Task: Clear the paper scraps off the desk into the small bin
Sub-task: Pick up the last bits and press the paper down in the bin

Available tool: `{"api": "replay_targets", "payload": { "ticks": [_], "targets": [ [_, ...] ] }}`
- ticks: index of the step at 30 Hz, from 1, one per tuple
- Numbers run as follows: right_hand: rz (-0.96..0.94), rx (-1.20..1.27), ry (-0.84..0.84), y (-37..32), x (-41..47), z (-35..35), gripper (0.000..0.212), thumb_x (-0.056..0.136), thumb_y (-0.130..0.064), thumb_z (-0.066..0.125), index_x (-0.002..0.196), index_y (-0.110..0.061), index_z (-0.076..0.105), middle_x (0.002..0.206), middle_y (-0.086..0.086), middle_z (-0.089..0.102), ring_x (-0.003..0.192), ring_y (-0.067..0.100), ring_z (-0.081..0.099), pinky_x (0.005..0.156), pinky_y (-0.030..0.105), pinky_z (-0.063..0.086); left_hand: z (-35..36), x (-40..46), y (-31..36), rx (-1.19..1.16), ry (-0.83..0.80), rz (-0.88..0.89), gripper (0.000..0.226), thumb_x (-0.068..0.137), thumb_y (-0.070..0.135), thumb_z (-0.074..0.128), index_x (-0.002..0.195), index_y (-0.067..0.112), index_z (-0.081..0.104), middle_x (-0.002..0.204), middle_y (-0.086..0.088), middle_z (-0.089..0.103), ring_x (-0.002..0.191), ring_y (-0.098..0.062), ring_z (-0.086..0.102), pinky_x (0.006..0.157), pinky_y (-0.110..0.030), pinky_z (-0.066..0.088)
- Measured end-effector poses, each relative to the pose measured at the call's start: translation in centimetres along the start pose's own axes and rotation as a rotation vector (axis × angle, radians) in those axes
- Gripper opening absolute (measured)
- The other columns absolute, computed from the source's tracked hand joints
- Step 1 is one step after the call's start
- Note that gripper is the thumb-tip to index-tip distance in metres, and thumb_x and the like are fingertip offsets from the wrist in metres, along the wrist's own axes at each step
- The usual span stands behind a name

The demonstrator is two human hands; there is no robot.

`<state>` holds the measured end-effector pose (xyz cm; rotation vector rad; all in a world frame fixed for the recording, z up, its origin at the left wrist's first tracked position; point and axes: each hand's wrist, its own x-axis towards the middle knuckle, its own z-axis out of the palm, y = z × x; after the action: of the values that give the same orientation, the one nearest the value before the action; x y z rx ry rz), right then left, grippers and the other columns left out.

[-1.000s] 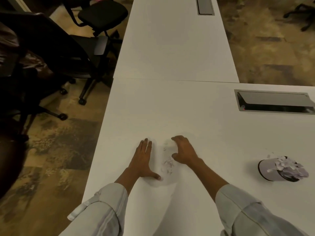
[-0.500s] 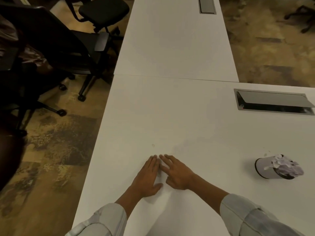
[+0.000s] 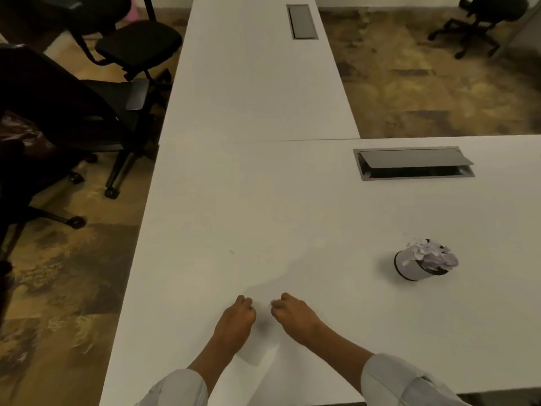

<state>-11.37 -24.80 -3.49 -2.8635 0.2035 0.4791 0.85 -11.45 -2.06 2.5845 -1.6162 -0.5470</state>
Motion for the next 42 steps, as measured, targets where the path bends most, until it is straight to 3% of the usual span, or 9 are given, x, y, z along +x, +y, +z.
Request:
{"api": "replay_targets", "payload": {
  "ticks": [3,7,12,17,20,27,32,35,42],
  "targets": [
    [0.318,0.485,0.144,0.9,-0.6,-0.4,0.028,0.093,-0.006,0.053,0.113,-0.011,0.071,0.117,0.006,0.070,0.109,0.023,0.062,0.093,0.024,0.047,0.1,0.6,1.0,-0.244,0.037,-0.113,0.019,0.060,-0.009,0.079,0.069,0.007,0.073,0.071,-0.008,0.070,0.066,-0.022,0.067,0.056,-0.021,0.053],
    [0.649,0.861,0.364,4.6,-4.5,-3.7,0.011,0.085,-0.012,0.071,0.091,-0.012,0.080,0.091,0.004,0.078,0.066,-0.005,0.064,0.068,-0.004,0.040,-1.8,3.2,4.8,-0.368,0.127,-0.200,0.022,0.081,0.002,0.064,0.093,0.014,0.077,0.091,0.000,0.077,0.088,-0.018,0.071,0.079,-0.029,0.056],
    [0.848,0.947,0.527,12.5,-11.8,-8.6,0.008,0.081,-0.011,0.075,0.086,-0.013,0.080,0.074,0.008,0.075,0.064,0.018,0.067,0.063,0.010,0.049,-5.1,8.0,12.9,-0.582,0.230,-0.157,0.016,0.083,0.012,0.066,0.091,0.021,0.076,0.087,-0.001,0.071,0.081,-0.015,0.065,0.074,-0.028,0.053],
    [1.023,0.810,0.596,20.8,-17.9,-11.8,0.009,0.080,-0.016,0.075,0.087,-0.017,0.079,0.086,0.005,0.076,0.068,0.011,0.061,0.060,0.005,0.039,-7.6,12.9,23.0,-0.906,0.194,-0.065,0.010,0.077,0.005,0.072,0.083,0.010,0.078,0.081,-0.004,0.077,0.069,-0.012,0.068,0.071,-0.022,0.055],
    [1.036,0.728,0.553,24.1,-19.6,-12.8,0.010,0.079,-0.016,0.075,0.087,-0.015,0.080,0.095,0.004,0.076,0.075,0.012,0.059,0.069,0.017,0.042,-8.3,15.7,27.7,-0.953,0.161,-0.022,0.009,0.077,0.008,0.074,0.084,0.009,0.078,0.082,-0.007,0.077,0.073,-0.013,0.071,0.073,-0.019,0.054],
    [0.978,0.604,0.384,28.1,-18.9,-14.2,0.009,0.079,-0.018,0.076,0.087,-0.014,0.079,0.093,0.005,0.075,0.067,0.012,0.059,0.055,0.013,0.044,-8.2,20.9,33.6,-0.846,0.105,0.056,0.014,0.077,0.003,0.070,0.087,0.008,0.078,0.088,-0.009,0.077,0.079,-0.017,0.072,0.075,-0.022,0.057],
    [0.998,0.511,0.328,28.4,-18.1,-14.1,0.011,0.077,-0.021,0.077,0.088,-0.021,0.076,0.089,0.002,0.074,0.072,0.020,0.068,0.060,0.025,0.053,-7.8,22.3,34.3,-0.740,-0.001,0.129,0.019,0.076,0.010,0.075,0.095,0.006,0.076,0.091,-0.011,0.076,0.078,-0.020,0.071,0.079,-0.032,0.060],
    [1.013,0.496,0.318,28.8,-18.5,-14.0,0.018,0.071,-0.025,0.080,0.086,-0.025,0.070,0.086,0.000,0.072,0.071,0.018,0.067,0.059,0.026,0.055,-7.9,22.4,33.7,-0.712,-0.001,0.152,0.027,0.075,0.010,0.073,0.102,0.008,0.072,0.094,-0.009,0.074,0.080,-0.017,0.069,0.076,-0.024,0.057],
    [0.892,0.516,0.415,28.9,-20.5,-14.0,0.024,0.080,-0.020,0.073,0.103,-0.016,0.073,0.098,0.003,0.075,0.090,0.022,0.069,0.081,0.037,0.058,-8.7,22.3,32.1,-0.742,0.128,0.212,0.023,0.078,-0.002,0.058,0.095,0.004,0.072,0.094,-0.010,0.074,0.084,-0.019,0.069,0.078,-0.025,0.057]
  ]
}}
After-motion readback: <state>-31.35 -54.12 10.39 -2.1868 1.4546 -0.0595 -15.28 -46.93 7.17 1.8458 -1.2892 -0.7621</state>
